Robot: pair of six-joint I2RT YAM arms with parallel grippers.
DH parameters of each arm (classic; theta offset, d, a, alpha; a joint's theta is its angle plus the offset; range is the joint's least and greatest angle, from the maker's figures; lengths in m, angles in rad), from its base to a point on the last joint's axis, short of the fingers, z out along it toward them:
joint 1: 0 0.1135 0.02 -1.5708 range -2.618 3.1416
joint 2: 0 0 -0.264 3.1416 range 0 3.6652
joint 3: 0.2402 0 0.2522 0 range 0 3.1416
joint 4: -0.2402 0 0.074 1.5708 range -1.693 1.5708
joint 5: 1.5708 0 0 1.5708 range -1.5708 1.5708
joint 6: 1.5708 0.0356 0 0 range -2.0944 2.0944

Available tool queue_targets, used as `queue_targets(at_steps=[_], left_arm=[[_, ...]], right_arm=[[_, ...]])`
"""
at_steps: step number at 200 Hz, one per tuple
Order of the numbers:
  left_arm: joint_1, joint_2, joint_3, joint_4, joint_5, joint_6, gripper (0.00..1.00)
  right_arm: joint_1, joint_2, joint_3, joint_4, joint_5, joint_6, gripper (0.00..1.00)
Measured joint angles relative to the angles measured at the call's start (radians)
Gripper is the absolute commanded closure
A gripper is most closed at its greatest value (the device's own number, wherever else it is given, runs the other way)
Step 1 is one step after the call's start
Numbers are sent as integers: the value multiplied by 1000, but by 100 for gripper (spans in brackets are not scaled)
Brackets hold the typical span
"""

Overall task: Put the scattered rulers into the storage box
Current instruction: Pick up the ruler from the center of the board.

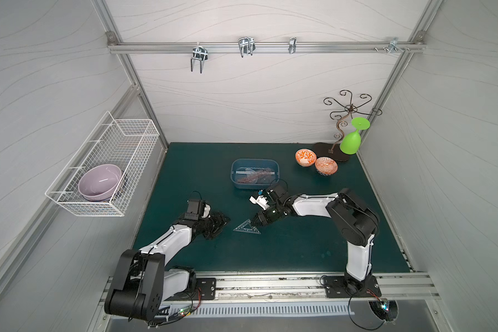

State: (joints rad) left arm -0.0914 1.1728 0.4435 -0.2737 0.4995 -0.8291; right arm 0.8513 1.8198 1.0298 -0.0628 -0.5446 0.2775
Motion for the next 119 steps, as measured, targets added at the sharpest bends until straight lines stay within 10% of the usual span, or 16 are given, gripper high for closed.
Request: queue_targets(at_steps=[119], left_arm=[[-32,48,-36,133,24,3,34]], right_arm=[[-49,131,24,60,-113,55,80]])
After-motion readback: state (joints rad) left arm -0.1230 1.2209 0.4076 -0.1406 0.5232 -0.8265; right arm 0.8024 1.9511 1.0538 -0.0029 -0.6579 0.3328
